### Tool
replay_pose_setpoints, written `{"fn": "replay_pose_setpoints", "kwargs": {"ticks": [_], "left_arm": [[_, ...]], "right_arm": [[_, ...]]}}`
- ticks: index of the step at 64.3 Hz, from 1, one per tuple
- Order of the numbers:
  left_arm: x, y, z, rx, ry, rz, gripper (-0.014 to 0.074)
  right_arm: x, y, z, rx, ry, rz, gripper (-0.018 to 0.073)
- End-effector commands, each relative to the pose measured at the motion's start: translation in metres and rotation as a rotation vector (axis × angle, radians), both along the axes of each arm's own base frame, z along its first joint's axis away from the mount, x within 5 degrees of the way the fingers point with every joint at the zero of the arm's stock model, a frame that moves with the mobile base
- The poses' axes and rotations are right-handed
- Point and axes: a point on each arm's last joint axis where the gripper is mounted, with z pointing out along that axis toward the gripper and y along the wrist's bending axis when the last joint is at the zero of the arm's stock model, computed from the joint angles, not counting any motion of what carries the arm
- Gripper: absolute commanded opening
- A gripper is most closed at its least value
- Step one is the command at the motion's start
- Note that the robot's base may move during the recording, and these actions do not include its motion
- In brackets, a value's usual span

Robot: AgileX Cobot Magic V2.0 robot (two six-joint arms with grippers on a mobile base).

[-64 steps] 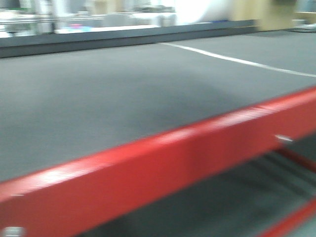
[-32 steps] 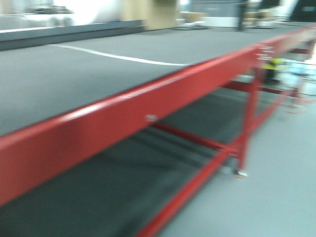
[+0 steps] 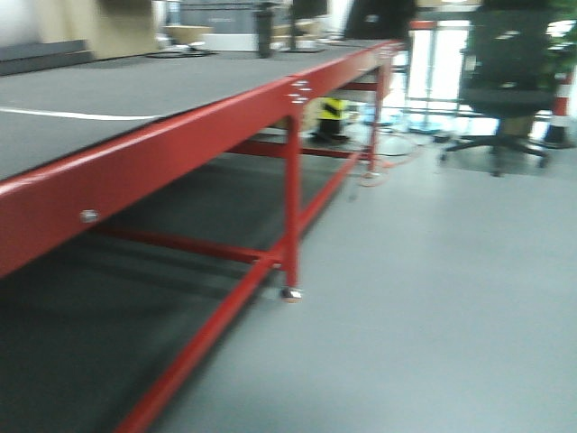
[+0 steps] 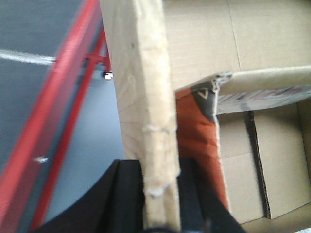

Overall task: Stack two boxes on right shelf middle
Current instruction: 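Drive away from the table carrying the boxes in both grippers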

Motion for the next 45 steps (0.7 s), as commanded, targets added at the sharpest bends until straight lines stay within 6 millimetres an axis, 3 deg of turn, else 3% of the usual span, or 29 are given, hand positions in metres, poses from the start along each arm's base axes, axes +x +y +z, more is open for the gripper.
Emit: {"fn": "replay_pose_setpoints", "kwargs": {"ticks": [1,45], "left_arm": [[-0.0040,-0.0026,0.0098,-0.044,-0.062,-0.019,-0.0111],[-0.0040,-0.0026,0.0098,-0.044,-0.062,-0.019,-0.0111]], "right_arm": [[-0.0009,-0.0037,0.0081,0.005,-0.064,-0.017,-0.0153],[-0.0009,-0.0037,0.0081,0.005,-0.064,-0.017,-0.0153]]}}
